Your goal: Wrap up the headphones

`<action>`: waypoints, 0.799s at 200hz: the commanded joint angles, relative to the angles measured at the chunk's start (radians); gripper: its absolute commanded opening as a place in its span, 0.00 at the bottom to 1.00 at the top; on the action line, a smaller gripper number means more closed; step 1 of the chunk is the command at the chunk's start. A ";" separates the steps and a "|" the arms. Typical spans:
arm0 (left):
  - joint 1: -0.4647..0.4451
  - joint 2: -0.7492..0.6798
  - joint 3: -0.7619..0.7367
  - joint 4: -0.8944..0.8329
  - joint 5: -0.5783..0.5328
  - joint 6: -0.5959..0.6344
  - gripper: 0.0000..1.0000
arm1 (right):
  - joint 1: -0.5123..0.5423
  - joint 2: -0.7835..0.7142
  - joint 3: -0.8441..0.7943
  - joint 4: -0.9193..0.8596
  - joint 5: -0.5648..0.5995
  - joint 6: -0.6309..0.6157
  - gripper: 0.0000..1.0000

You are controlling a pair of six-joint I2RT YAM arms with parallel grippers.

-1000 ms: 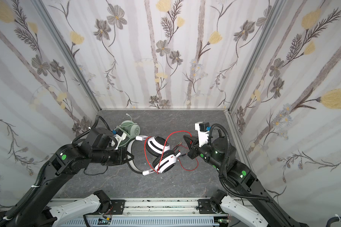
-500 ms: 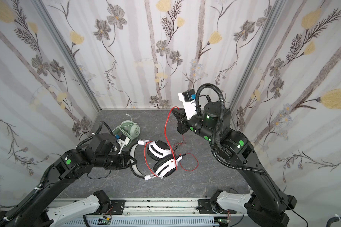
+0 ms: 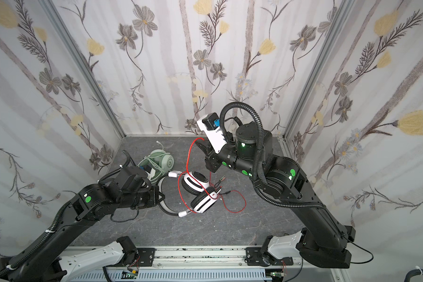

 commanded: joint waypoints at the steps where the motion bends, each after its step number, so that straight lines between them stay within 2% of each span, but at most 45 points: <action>1: 0.003 -0.006 0.040 0.018 -0.043 -0.002 0.00 | 0.043 -0.034 -0.030 0.001 0.054 -0.037 0.00; 31: 0.040 -0.017 0.109 -0.007 -0.050 0.019 0.00 | 0.119 -0.163 -0.204 0.046 0.167 -0.030 0.00; 67: 0.087 0.016 0.160 -0.036 -0.035 0.046 0.00 | 0.194 -0.278 -0.338 0.096 0.204 -0.027 0.00; 103: 0.080 0.076 0.142 0.019 0.017 0.027 0.00 | 0.240 -0.235 -0.273 0.079 0.259 -0.040 0.00; 160: -0.034 0.089 0.031 0.065 -0.043 -0.028 0.00 | 0.245 -0.110 -0.097 0.058 0.291 -0.097 0.00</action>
